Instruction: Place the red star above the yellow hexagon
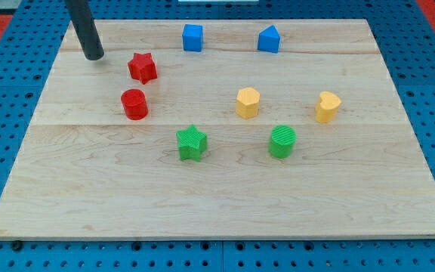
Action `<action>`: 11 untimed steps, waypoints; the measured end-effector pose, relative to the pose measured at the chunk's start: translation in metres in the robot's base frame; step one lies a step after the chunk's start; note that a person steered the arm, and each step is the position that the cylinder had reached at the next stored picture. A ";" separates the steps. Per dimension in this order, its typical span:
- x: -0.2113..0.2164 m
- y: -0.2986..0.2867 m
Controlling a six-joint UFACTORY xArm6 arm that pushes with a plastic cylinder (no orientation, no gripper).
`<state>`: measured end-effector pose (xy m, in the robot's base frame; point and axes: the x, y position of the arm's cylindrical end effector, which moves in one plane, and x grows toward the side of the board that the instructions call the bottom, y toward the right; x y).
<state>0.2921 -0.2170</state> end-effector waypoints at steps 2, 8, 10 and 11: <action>-0.048 0.034; 0.036 0.187; 0.036 0.237; 0.036 0.281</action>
